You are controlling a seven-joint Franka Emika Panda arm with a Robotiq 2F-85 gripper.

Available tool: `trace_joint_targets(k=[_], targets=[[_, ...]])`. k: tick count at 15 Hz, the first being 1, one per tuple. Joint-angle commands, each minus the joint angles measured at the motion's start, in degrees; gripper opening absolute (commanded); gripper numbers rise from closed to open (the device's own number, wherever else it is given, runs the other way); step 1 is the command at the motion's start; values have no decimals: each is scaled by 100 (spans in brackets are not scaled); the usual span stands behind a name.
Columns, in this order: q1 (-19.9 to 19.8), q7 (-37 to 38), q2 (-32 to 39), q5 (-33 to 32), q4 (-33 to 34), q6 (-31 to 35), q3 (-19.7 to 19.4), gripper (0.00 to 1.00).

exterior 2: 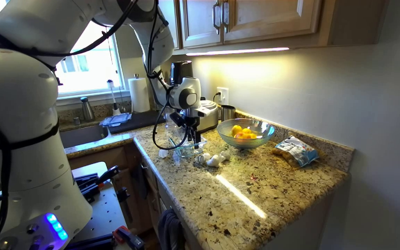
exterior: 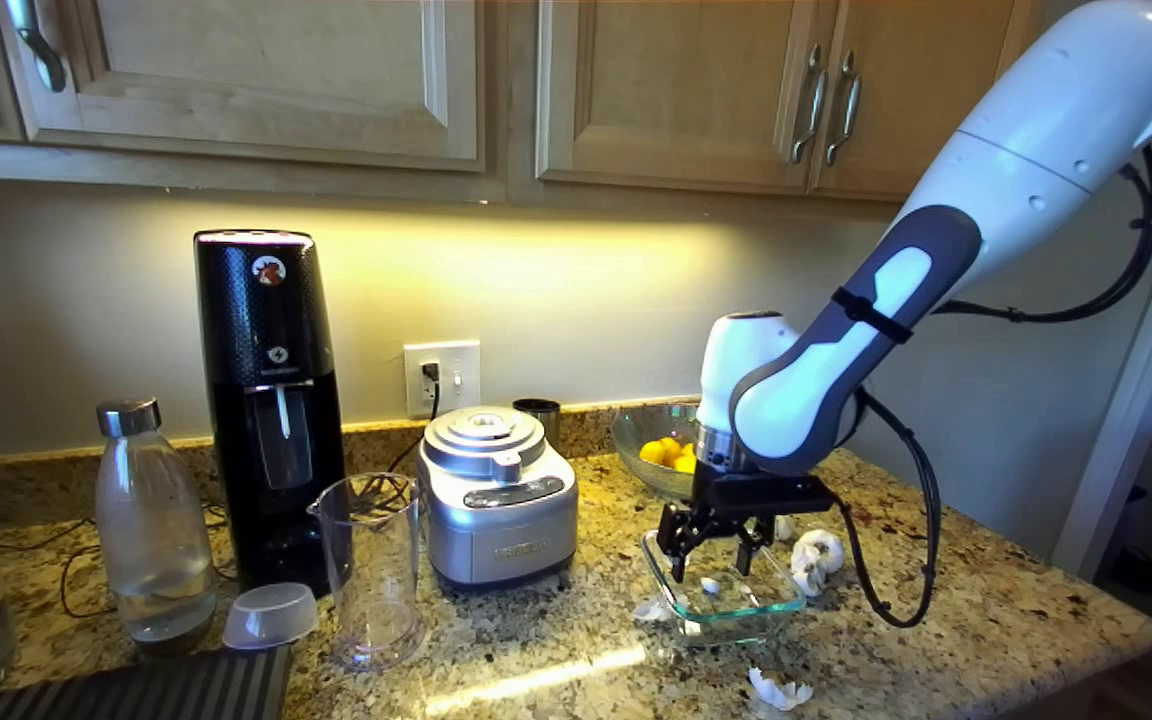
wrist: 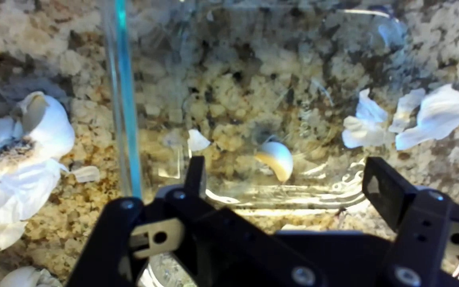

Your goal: Take out all the cloves of garlic in the bowl and put them on the table

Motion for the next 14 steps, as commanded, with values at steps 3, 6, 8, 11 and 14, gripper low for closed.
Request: trace_joint_targets(k=[3,6,8,11,14], targets=[[-119,-428,-138,236,-84,-391,99,85],[-98,-457,-101,236,-53,-345,84,78],[-83,-476,-81,218,-31,-277,69,76],[-43,-507,-33,176,32,-297,22,73],[-11,-567,46,119,89,-257,-14,73]])
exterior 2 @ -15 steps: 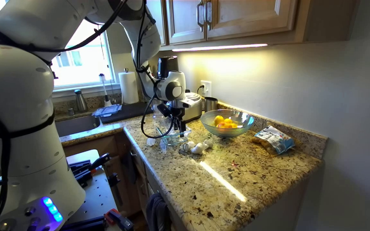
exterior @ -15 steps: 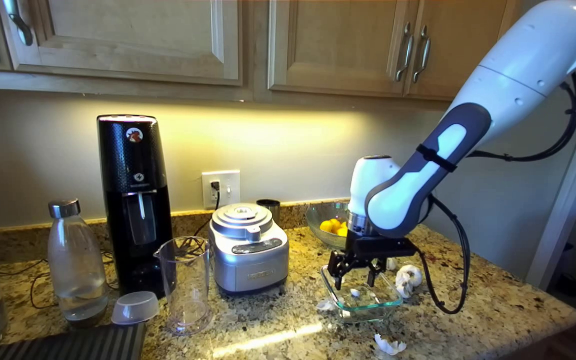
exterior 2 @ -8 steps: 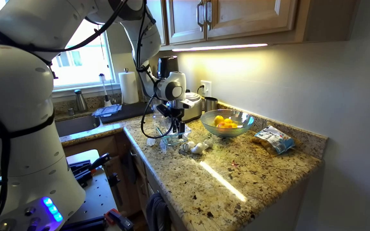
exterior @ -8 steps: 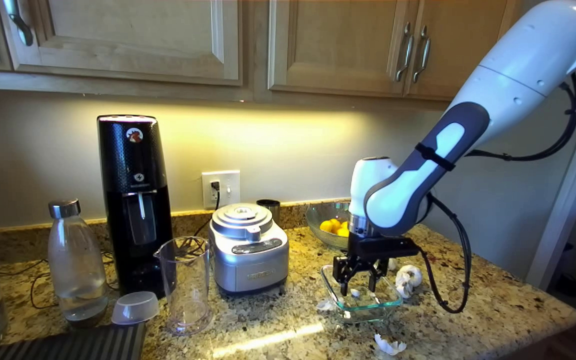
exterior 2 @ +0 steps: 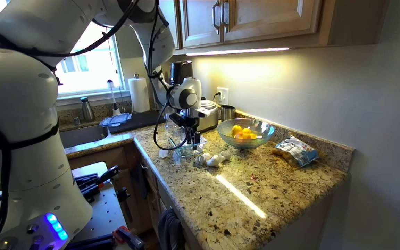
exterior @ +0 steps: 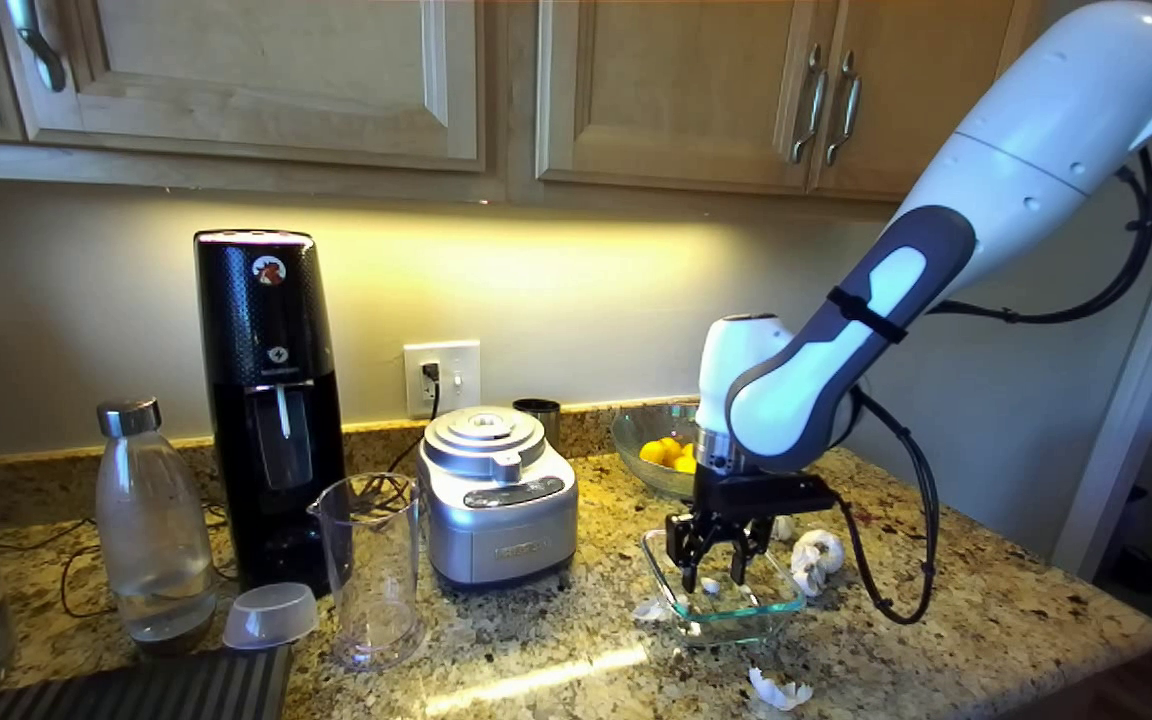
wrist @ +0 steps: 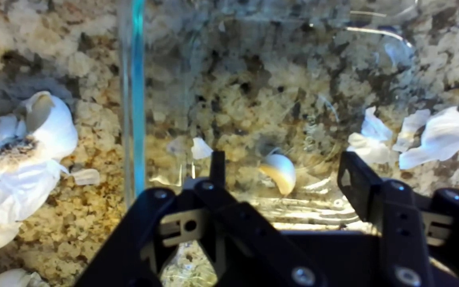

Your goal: Take out all the cloves of garlic in the bowl and put them on the table

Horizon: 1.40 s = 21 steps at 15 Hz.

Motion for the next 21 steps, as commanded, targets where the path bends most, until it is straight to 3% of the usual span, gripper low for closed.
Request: trace_joint_targets(k=[1,5,8,14,18,21], targets=[[7,-168,23,4,35,-45,-41,72],[20,-202,60,-23,65,-10,-70,62],[27,-238,63,-46,80,15,-104,42],[37,-268,79,-48,98,9,-120,34],[31,-290,-26,-7,7,-20,-56,7],[21,-296,-177,34,-92,-92,7,8]])
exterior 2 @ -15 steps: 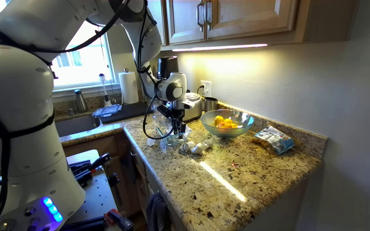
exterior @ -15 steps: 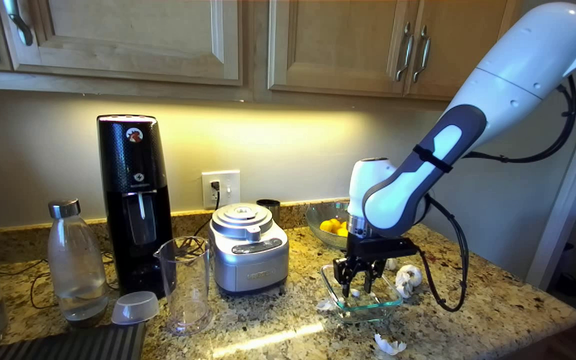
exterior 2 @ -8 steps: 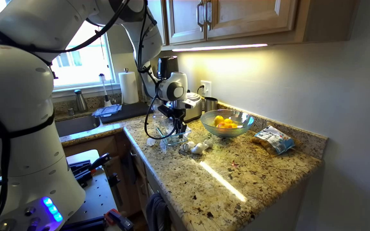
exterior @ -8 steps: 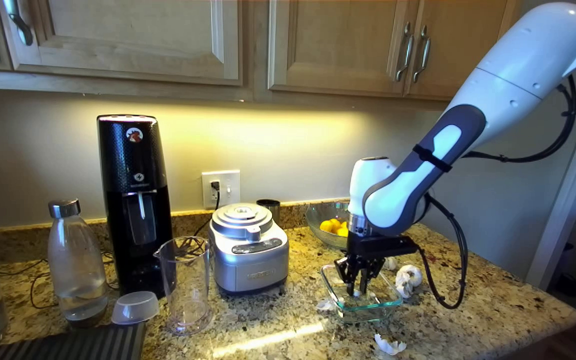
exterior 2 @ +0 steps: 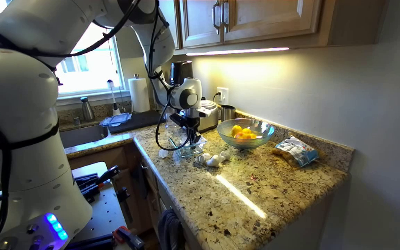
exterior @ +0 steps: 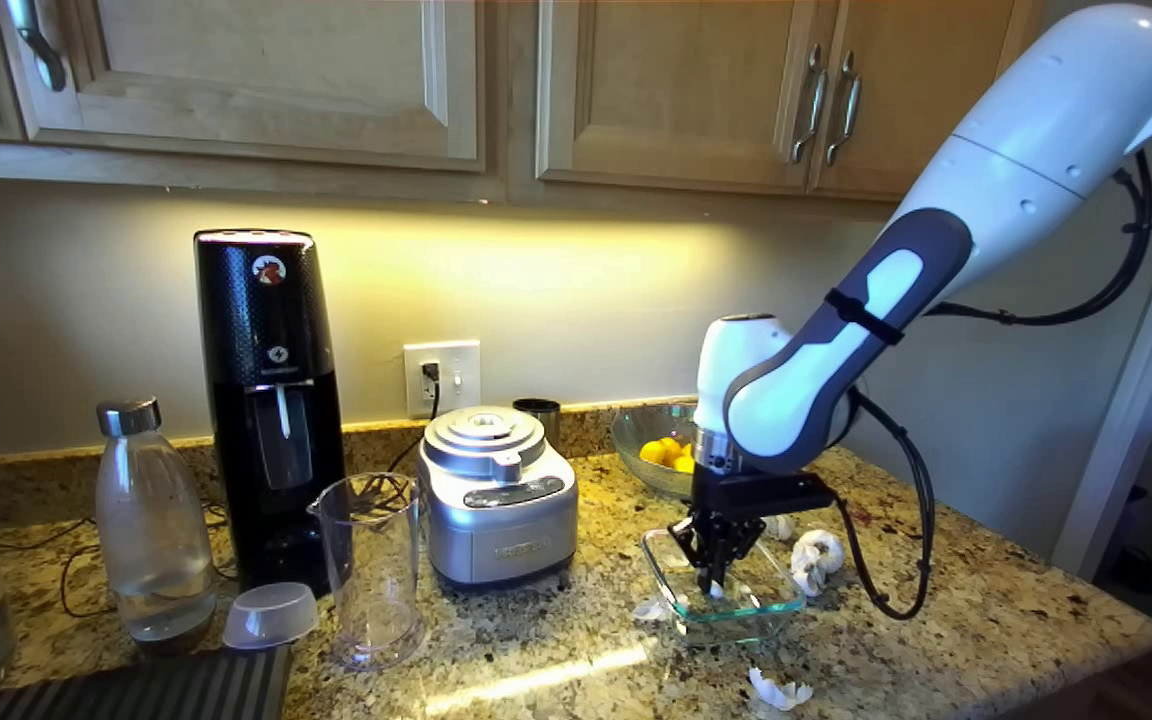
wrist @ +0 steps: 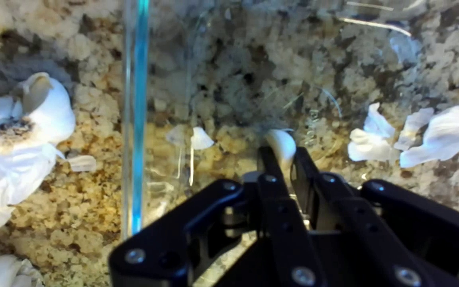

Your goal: Take out all the cloves of garlic in the bowl and put them on the table

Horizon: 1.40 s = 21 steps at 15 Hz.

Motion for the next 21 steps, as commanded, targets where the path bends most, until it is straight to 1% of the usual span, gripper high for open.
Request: trace_joint_targets(k=[1,5,10,13,15,16,18,19,21], targets=[[9,-54,-306,52,-207,-140,45,8],[10,-65,-690,49,-434,-156,100,8],[37,69,-1344,-37,-767,-260,3,8],[41,275,-1737,-132,-996,-427,-137,8],[60,548,-1961,-252,-1184,-341,-310,8],[142,855,-2038,-409,-1265,-254,-491,8],[183,1467,-2131,-735,-1372,-168,-764,8],[189,1791,-2120,-945,-1411,-45,-892,8],[101,2251,-2016,-1158,-1386,28,-990,8]])
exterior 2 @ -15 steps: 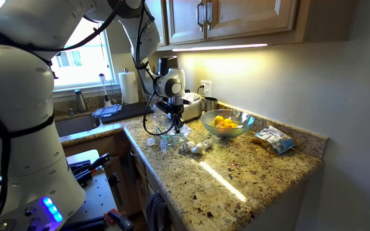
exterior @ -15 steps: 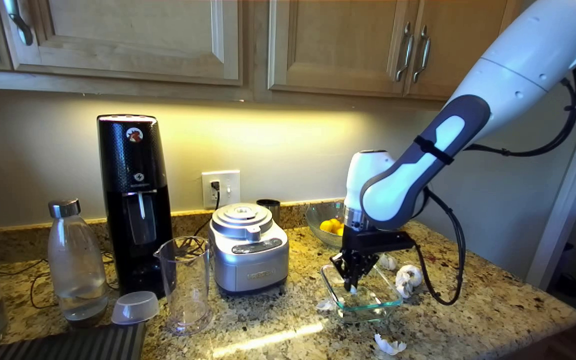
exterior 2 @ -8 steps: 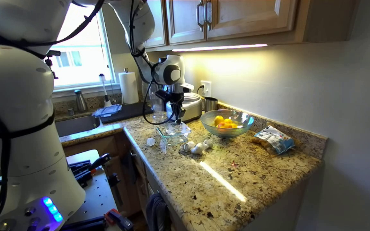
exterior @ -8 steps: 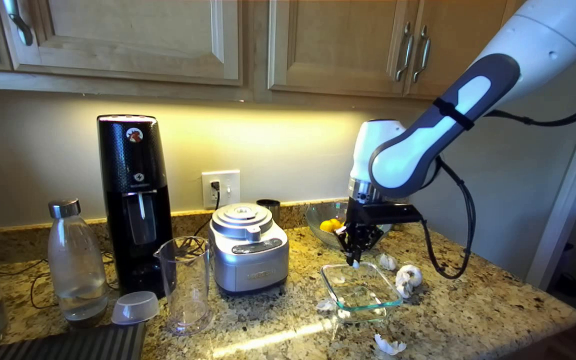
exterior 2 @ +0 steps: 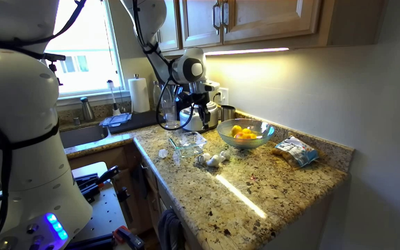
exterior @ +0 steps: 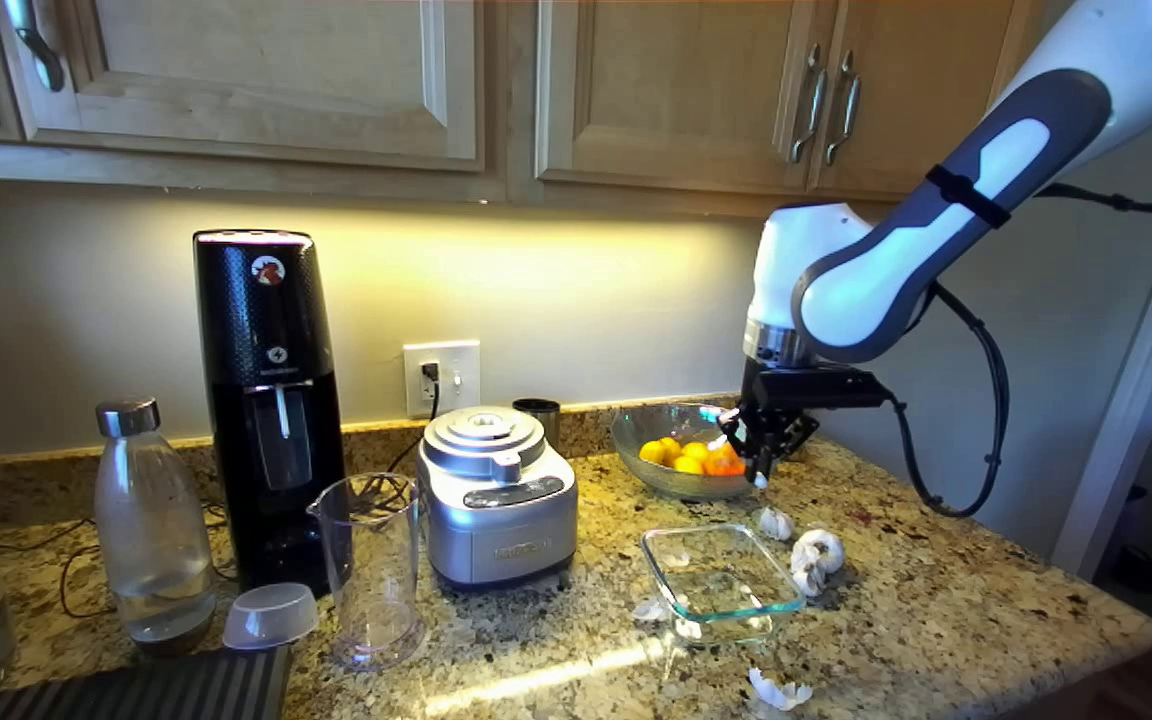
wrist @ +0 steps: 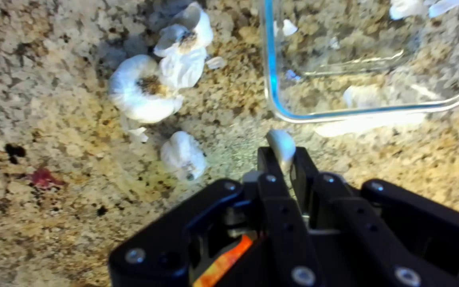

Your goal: Take out all the cloves of garlic in the bowl and put them on the table

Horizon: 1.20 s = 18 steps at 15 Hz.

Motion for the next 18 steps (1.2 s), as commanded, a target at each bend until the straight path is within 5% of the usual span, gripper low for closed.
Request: trace_joint_targets(k=[1,16,17,18], targets=[[-1,903,-109,-403,-325,277,-258,8],[155,1506,1205,-365,30,1106,-588,9],[198,1514,1174,-366,4,1165,-635,34],[265,1550,1134,-379,-16,1172,-704,40]])
